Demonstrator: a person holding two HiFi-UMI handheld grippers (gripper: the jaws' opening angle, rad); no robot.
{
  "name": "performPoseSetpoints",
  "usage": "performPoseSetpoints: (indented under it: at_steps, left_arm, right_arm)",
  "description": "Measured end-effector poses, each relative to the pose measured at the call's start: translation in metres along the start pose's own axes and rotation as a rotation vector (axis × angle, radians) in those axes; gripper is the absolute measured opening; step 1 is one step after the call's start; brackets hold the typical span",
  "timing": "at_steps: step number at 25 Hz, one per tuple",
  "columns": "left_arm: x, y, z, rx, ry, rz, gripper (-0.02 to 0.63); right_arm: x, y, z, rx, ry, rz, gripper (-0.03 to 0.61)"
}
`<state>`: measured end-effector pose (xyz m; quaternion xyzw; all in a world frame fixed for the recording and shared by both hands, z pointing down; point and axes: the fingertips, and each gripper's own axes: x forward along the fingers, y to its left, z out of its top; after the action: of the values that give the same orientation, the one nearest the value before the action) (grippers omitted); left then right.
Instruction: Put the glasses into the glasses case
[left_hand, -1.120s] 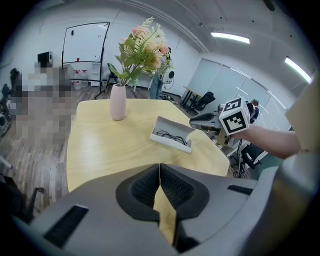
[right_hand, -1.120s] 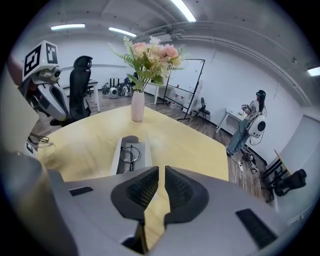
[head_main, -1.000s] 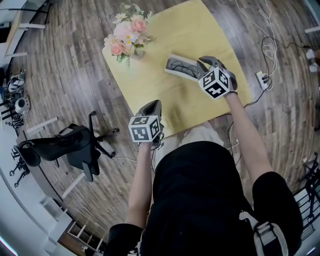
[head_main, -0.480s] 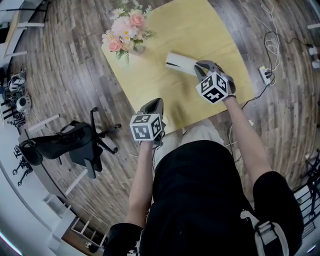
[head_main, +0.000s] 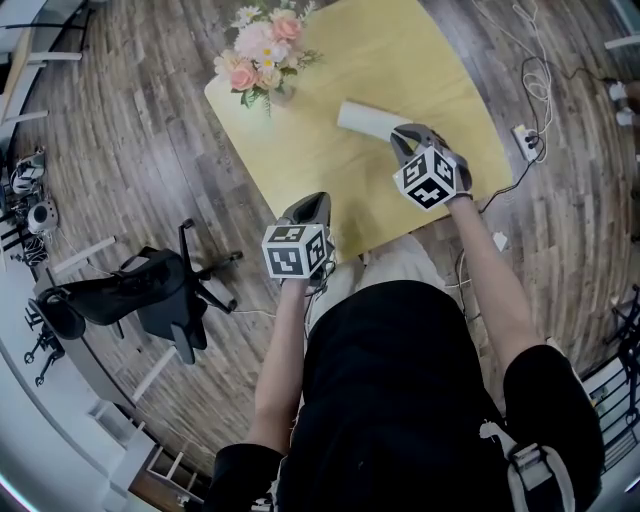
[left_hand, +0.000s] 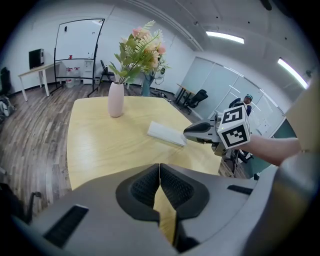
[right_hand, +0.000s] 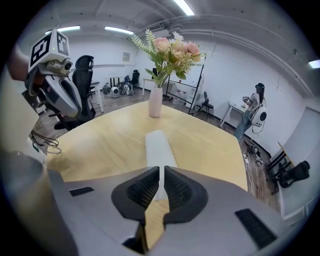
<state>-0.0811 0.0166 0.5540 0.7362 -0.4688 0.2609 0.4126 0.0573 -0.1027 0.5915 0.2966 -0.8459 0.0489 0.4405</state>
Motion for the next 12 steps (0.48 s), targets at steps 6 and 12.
performPoseSetpoints:
  at_steps: [6, 12]
  left_arm:
    - [-0.026, 0.002, -0.008, 0.058, -0.010, -0.049, 0.025]
    - [-0.060, 0.005, -0.020, 0.107, -0.034, -0.107, 0.025]
  right_arm:
    - [-0.028, 0.028, 0.008, 0.017, 0.010, -0.056, 0.041]
    - [-0.064, 0.072, 0.016, 0.035, 0.010, -0.114, 0.034]
